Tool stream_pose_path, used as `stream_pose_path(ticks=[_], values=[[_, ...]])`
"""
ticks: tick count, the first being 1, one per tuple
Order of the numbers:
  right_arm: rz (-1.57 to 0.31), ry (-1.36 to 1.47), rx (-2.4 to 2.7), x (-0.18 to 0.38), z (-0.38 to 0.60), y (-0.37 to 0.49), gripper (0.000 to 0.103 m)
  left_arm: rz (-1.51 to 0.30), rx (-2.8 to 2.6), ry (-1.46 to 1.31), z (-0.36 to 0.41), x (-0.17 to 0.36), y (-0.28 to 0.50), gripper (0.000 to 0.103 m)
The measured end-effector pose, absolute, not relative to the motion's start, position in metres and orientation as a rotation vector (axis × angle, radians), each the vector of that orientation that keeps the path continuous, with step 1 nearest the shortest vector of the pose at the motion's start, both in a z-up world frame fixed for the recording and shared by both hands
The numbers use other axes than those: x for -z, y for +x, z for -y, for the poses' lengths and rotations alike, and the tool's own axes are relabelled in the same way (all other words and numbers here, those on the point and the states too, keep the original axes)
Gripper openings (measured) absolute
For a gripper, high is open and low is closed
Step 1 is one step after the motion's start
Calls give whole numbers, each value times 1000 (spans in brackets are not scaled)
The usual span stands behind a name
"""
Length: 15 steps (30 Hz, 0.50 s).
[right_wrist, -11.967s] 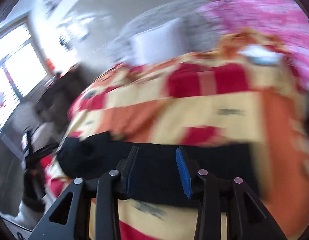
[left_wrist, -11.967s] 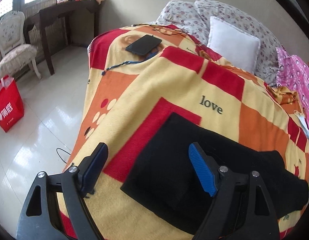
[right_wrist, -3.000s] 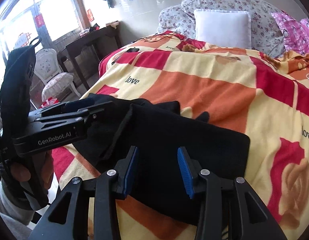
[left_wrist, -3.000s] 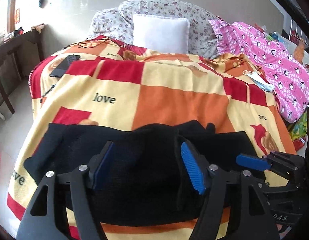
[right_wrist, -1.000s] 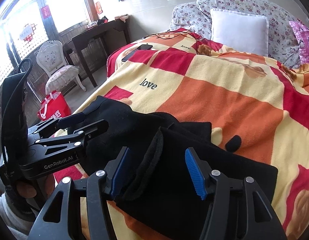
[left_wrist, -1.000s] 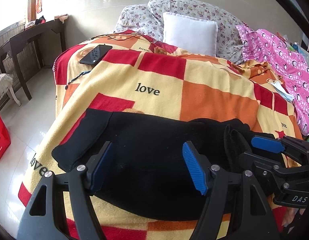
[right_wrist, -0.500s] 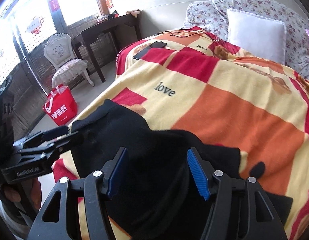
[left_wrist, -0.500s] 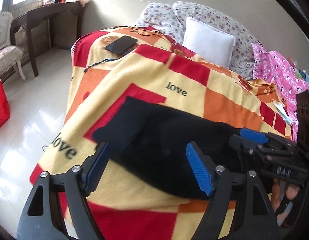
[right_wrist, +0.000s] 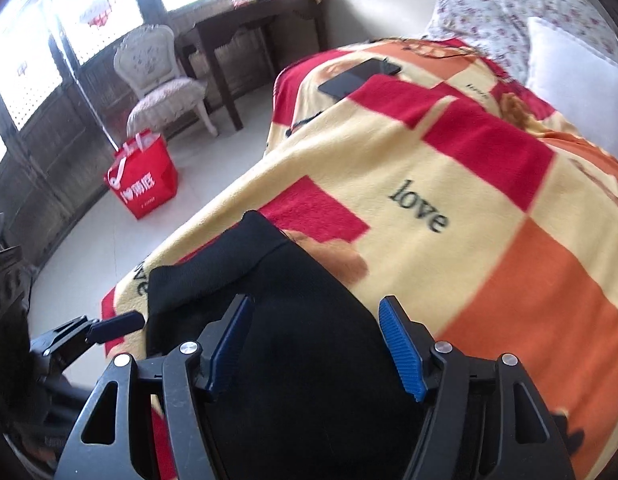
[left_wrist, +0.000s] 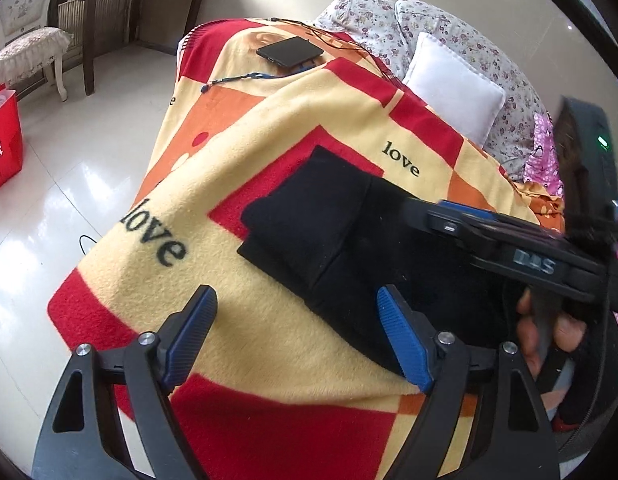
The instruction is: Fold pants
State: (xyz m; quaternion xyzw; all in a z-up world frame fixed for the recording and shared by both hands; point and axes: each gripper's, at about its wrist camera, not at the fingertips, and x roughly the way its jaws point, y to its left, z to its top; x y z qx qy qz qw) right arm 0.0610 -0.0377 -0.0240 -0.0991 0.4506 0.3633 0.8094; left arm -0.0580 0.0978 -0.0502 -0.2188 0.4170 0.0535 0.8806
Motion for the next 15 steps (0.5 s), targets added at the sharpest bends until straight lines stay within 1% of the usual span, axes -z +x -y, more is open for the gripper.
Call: stream_pose_path(ticks=[2,6,7,8,9,11,12,13,14,15], values=[[-977,-222,-786,29,27,68,70,-866,-112,-464,-99,52,-56,85],[-1018,-228,-796,42,10,81,70,-853,-111,-477,-100,52,-50,88],[-1024,-214,-805,45,8,84,70,-847,-110,-478,-99,52,-48,88],[-1028,-185,-822,46,7,86,67,-839,-107,-479,-98,52,-47,88],[-1025,-167,-830,47,6,87,61,-834,-107,-477,-98,53,-46,88],[-1022,-129,-846,48,7,90,29,-818,-82,-483,-96,53,-43,86],[-1022,-107,-856,47,8,91,27,-811,-59,-498,-96,53,-42,66],[-1014,-94,-859,45,9,90,21,-813,-37,-522,-97,53,-41,49],[-1004,-81,-870,42,12,89,17,-813,-19,-527,-96,50,-41,34],[-993,-66,-882,37,14,87,16,-798,-5,-524,-94,46,-41,29]])
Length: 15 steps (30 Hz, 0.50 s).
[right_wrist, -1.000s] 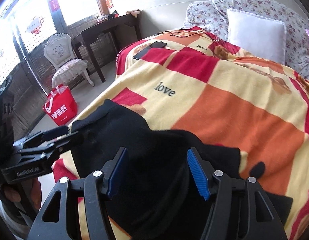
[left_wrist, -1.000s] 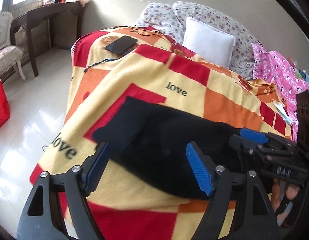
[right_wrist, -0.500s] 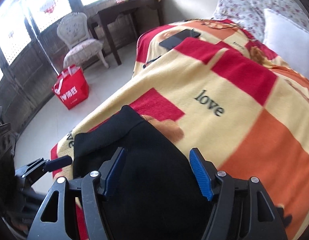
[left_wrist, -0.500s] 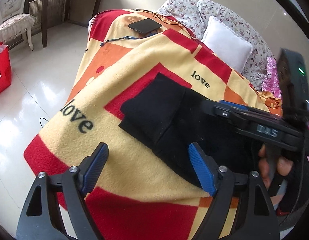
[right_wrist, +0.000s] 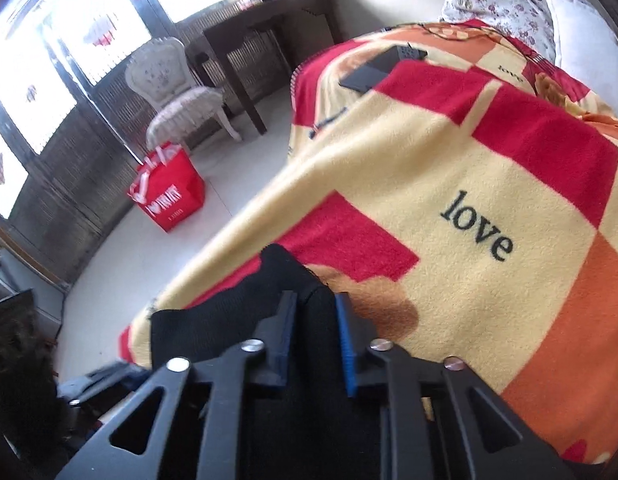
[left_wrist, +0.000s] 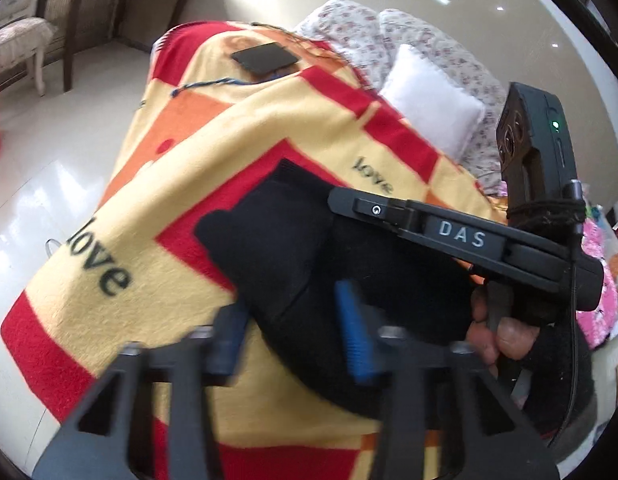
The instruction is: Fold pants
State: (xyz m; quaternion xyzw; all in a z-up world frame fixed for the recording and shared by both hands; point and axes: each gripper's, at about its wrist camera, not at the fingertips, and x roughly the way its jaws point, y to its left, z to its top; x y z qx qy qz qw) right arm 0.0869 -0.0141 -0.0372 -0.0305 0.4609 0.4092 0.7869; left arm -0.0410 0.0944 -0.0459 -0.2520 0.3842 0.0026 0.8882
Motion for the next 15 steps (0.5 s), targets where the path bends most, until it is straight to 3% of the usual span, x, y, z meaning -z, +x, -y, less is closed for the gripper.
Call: stream_pose_path(ticks=[6,9,10,11,12,13,15], values=[[-857,81,-916,-18,67,70,14,-593,183,-430,-61,-18,-64,19],[-773,192,-831,-48,126,56,21,-548,284,-353,-30,-38,-72,19],[-757,216,-804,-54,143,52,31,-545,336,-322,-12,-41,-74,19],[-751,247,-773,-57,165,46,49,-547,372,-306,-1,-42,-76,19],[-749,277,-746,-57,183,40,56,-552,406,-292,9,-40,-77,19],[-746,312,-719,-56,201,34,62,-565,453,-269,26,-36,-78,19],[-756,402,-667,-47,237,19,62,-591,503,-232,47,-28,-79,19]])
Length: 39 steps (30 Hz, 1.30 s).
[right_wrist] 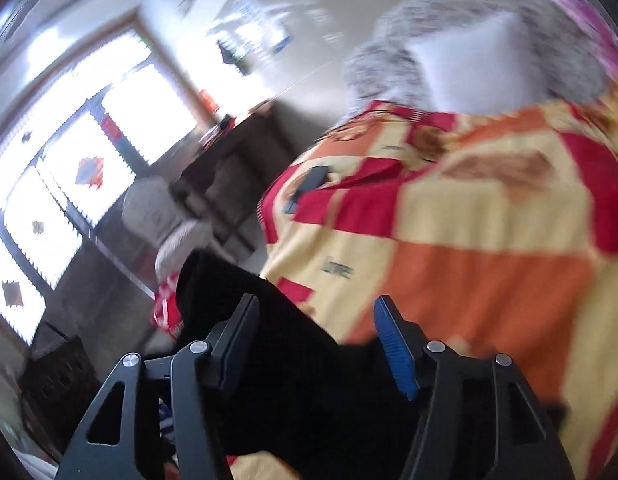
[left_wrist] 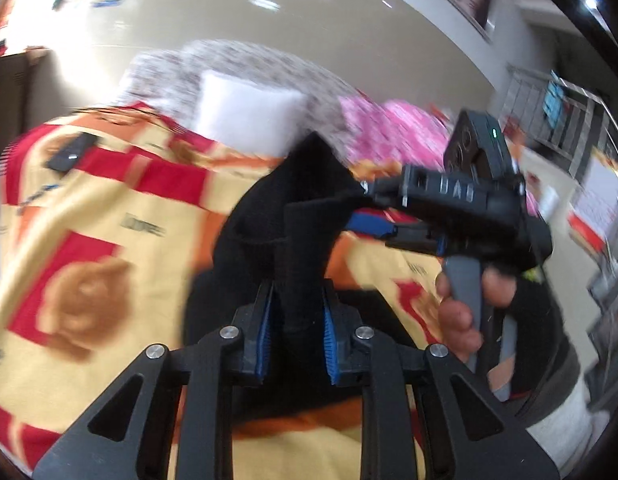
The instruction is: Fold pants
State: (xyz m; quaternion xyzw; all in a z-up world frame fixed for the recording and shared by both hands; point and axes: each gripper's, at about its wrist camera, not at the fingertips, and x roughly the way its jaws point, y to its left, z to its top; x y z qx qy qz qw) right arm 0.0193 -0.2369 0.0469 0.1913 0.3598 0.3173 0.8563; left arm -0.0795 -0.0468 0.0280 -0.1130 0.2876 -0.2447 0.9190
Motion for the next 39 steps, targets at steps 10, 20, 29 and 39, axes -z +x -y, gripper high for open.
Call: stream_pose_path(ticks=[10,20,29,39], values=[[-808,731,-650,4,310,-17,71,-716,556,-104,97,11,-77,19],[-892,584,-652,28,267,-6,21,-719,564,-23,91,3,-95,25],[-685,330,-624,-52,270,-21,15,-636,354,3,28,-36,-93,54],[-832,196,-240,4,323,-14,46,-750,319,-27,72,7,-38,58]])
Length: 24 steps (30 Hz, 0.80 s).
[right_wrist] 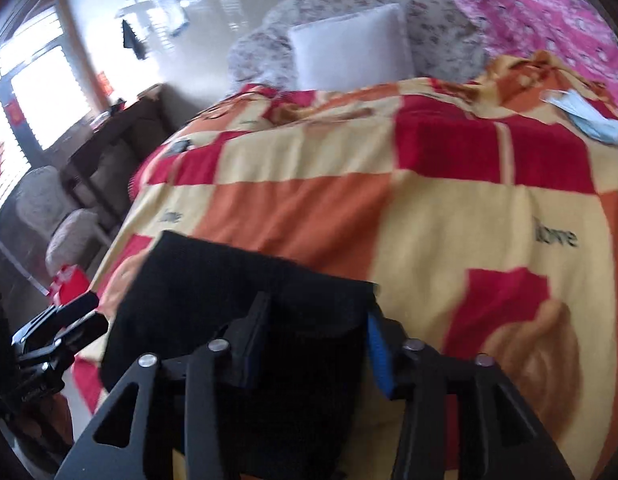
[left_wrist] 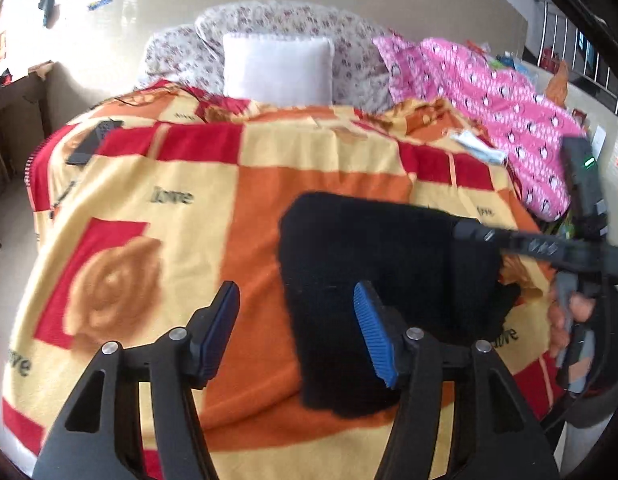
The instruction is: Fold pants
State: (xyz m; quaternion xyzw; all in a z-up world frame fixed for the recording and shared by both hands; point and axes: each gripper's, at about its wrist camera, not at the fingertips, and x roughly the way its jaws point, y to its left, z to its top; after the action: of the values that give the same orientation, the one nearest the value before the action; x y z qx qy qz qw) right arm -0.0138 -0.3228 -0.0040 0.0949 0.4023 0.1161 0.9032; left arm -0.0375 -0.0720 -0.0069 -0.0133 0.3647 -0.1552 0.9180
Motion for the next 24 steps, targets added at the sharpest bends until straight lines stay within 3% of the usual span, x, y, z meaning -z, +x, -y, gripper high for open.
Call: stream_pose_path(ticks=[8,17,21,24], values=[[-707,168,-466,-44,304,-47,47,-774,314,-16,90,17,-26,63],[-877,-128,-397,16,285,-86,46,-793,313,-40,82,16,-29,69],[-856,3,-380,4,315,-93,48,-781,314,-12,89,14,-35,69],[-797,121,-340,-6,333,-80,57,-777,310,-8,93,14,-38,69]])
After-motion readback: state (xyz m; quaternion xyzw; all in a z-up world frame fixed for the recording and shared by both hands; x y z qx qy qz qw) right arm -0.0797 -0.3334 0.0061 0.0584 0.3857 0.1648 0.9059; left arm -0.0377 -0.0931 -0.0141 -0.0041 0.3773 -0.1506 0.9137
